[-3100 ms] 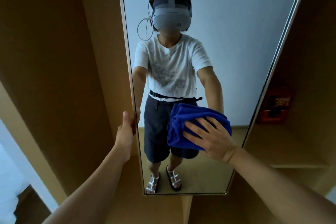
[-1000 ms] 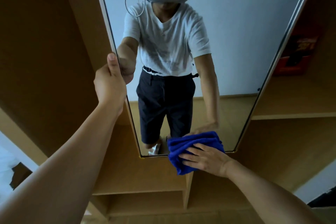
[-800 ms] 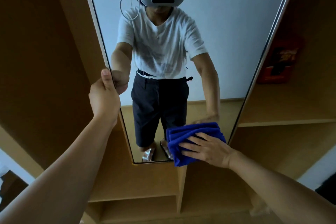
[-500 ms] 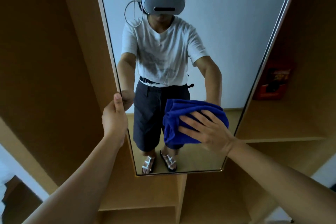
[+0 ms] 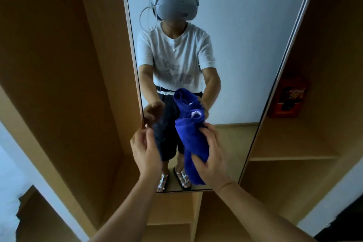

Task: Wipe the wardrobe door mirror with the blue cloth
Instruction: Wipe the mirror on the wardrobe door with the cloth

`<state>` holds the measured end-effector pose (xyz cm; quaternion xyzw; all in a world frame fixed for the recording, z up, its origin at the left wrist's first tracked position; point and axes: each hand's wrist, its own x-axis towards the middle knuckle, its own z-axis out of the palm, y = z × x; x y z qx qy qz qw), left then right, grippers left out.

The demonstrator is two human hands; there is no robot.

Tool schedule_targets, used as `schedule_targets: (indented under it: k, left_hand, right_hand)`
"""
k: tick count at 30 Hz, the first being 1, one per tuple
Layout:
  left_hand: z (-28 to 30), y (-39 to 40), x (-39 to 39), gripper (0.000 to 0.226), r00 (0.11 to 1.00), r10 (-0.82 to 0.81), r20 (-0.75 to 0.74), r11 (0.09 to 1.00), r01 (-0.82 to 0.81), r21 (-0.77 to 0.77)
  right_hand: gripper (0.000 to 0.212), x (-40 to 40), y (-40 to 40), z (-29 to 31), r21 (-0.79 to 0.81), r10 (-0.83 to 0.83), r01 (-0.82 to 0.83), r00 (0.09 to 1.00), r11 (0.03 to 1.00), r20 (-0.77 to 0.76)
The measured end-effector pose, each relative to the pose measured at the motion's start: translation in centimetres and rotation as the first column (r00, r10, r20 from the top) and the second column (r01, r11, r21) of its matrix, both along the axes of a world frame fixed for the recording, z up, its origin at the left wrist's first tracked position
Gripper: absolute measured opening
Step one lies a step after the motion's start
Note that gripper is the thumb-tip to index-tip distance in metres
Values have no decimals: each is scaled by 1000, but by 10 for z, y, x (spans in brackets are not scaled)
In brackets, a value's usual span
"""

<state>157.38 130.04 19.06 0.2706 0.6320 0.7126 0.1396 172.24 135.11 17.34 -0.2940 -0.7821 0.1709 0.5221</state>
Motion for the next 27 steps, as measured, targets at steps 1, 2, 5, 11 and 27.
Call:
schedule_targets:
  k: [1, 2, 5, 11, 27]
  left_hand:
    - [0, -7, 12, 10, 999, -24, -33, 1000, 25, 18]
    - [1, -13, 23, 9, 996, -48, -69, 998, 51, 42]
    - [6, -28, 53, 34, 957, -287, -26, 949, 288, 128]
    - [14, -33, 72, 83, 736, -610, 293, 784, 614, 89]
    - [33, -62, 0, 56, 573, -636, 517, 708, 699, 97]
  right_hand:
    - [54, -2, -7, 3, -29, -16, 16, 1000, 999, -23]
    - [52, -2, -13, 5, -40, -34, 33, 999, 999, -24]
    - [48, -3, -27, 12, -97, -8, 10, 1000, 995, 16]
    - [25, 1, -41, 25, -616, 210, -366, 926, 698, -313]
    - [61, 39, -4, 74, -538, 72, -166, 979, 826, -192]
